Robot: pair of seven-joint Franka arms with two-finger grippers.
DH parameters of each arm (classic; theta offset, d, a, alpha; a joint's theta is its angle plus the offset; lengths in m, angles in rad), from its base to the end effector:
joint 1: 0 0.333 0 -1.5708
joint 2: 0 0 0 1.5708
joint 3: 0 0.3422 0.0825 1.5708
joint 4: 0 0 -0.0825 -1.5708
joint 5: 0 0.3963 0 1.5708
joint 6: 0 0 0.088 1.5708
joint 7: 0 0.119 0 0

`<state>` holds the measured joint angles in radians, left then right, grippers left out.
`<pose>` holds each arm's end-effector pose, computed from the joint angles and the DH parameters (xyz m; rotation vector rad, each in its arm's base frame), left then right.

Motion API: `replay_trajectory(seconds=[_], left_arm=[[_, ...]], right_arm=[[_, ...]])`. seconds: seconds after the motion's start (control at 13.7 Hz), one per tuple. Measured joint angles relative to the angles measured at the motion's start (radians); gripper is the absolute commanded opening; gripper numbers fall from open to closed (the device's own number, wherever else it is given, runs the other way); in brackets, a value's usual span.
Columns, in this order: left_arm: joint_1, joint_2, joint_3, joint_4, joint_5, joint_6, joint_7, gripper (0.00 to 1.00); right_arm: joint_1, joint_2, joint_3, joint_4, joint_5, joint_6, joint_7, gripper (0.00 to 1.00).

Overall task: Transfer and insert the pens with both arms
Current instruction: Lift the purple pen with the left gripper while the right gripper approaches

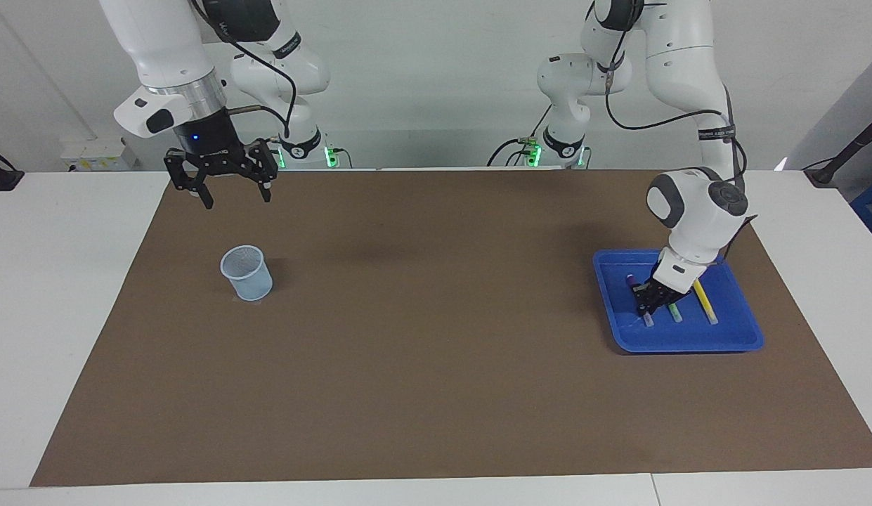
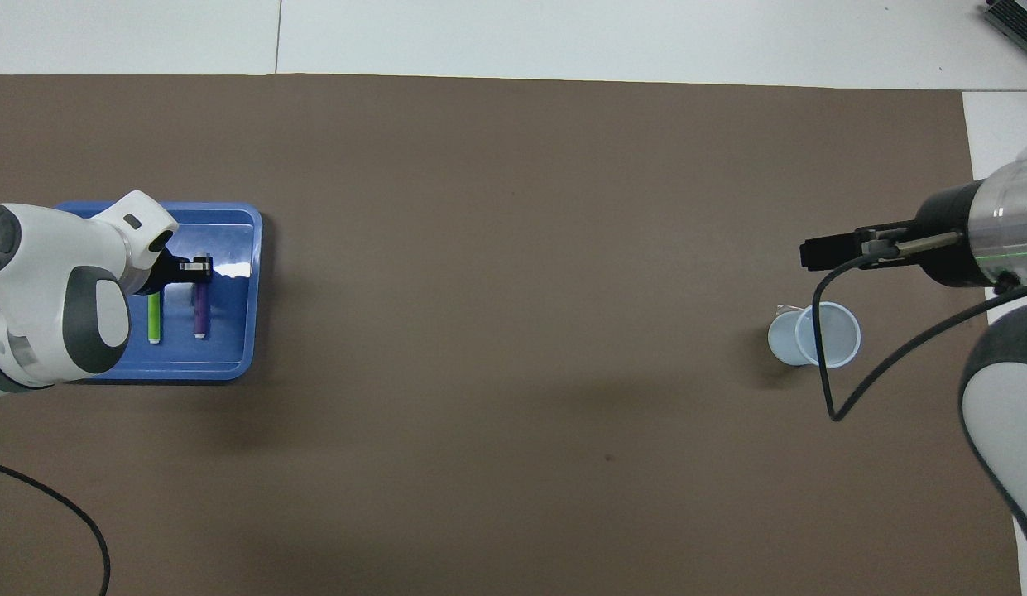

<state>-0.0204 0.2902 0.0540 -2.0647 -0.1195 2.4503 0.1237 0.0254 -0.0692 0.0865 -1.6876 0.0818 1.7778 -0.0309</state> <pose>0.6145 0.0187 0.3060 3.0802 -0.0072 0.1558 0.5597 0.0727 0.6402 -3.0440 -0.2022 -0.2384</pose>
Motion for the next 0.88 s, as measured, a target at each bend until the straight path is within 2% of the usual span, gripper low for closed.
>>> replay_trajectory(seconds=[0.44,0.66,0.88], left_arm=[[-0.002,-0.021,-0.015,0.169,-0.006,-0.299,-0.144,0.0],[-0.025,-0.047,-0.037,0.228,-0.012,-0.412,-0.305,0.0],[-0.039,-0.077,-0.093,0.273,-0.092,-0.471,-0.545,0.0]], right_arm=[[0.011,0.0,-0.007,-0.003,0.008,0.022,-0.103,1.0],[0.013,0.0,-0.003,-0.011,0.01,0.04,-0.119,1.0],[0.048,0.0,0.0,-0.025,0.016,0.092,-0.118,1.0]])
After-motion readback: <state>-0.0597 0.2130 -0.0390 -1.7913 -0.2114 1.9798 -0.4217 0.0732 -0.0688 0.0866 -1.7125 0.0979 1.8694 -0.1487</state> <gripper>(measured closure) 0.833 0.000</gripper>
